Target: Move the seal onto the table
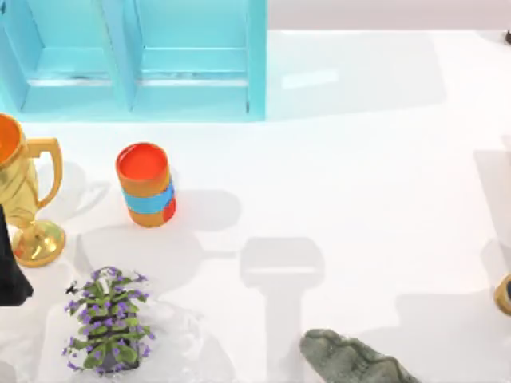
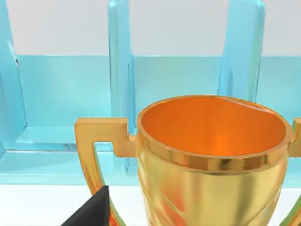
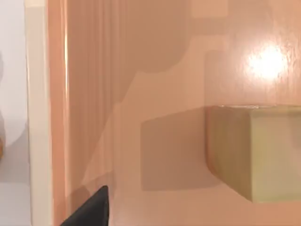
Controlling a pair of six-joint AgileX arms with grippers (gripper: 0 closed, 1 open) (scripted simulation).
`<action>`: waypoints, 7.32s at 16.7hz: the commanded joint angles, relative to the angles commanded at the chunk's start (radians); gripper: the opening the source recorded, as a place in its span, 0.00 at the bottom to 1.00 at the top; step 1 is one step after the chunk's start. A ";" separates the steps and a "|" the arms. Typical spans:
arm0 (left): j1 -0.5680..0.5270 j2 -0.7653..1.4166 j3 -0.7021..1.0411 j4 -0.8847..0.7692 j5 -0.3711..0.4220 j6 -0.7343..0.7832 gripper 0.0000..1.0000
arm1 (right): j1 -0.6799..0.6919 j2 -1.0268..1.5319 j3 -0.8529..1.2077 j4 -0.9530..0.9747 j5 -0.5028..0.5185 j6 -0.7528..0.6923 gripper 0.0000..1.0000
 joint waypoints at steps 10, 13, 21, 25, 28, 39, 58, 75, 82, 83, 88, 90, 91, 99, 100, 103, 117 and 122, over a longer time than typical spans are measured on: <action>0.000 0.000 0.000 0.000 0.000 0.000 1.00 | -0.144 0.441 0.396 -0.329 0.002 -0.140 1.00; 0.000 0.000 0.000 0.000 0.000 0.000 1.00 | -0.144 0.441 0.396 -0.329 0.002 -0.140 1.00; 0.000 0.000 0.000 0.000 0.000 0.000 1.00 | -0.140 0.497 0.234 -0.102 0.002 -0.136 1.00; 0.000 0.000 0.000 0.000 0.000 0.000 1.00 | -0.140 0.542 0.121 0.052 0.002 -0.135 1.00; 0.000 0.000 0.000 0.000 0.000 0.000 1.00 | -0.140 0.548 0.108 0.067 0.002 -0.135 1.00; 0.000 0.000 0.000 0.000 0.000 0.000 1.00 | -0.140 0.548 0.108 0.067 0.002 -0.135 0.32; 0.000 0.000 0.000 0.000 0.000 0.000 1.00 | -0.036 0.407 0.254 -0.087 0.021 -0.018 0.00; 0.000 0.000 0.000 0.000 0.000 0.000 1.00 | 0.365 0.303 0.455 -0.523 0.003 0.372 0.00; 0.000 0.000 0.000 0.000 0.000 0.000 1.00 | 0.378 0.346 0.664 -0.494 0.020 0.407 0.00; 0.000 0.000 0.000 0.000 0.000 0.000 1.00 | 0.391 0.368 0.723 -0.483 0.020 0.420 0.00; 0.000 0.000 0.000 0.000 0.000 0.000 1.00 | 0.489 0.553 1.014 -0.442 0.020 0.517 0.00; 0.000 0.000 0.000 0.000 0.000 0.000 1.00 | 0.542 0.649 1.084 -0.428 0.016 0.569 0.00; 0.000 0.000 0.000 0.000 0.000 0.000 1.00 | 0.570 0.699 1.108 -0.422 0.013 0.597 0.00; 0.000 0.000 0.000 0.000 0.000 0.000 1.00 | 0.773 1.042 1.139 -0.385 0.007 0.794 0.00; 0.000 0.000 0.000 0.000 0.000 0.000 1.00 | 0.789 1.069 1.130 -0.383 0.007 0.808 0.00; 0.000 0.000 0.000 0.000 0.000 0.000 1.00 | 0.811 1.106 1.114 -0.381 0.008 0.830 0.00; 0.000 0.000 0.000 0.000 0.000 0.000 1.00 | 0.812 1.131 0.979 -0.221 0.008 0.832 0.00; 0.000 0.000 0.000 0.000 0.000 0.000 1.00 | 0.812 1.131 0.979 -0.221 0.008 0.832 0.30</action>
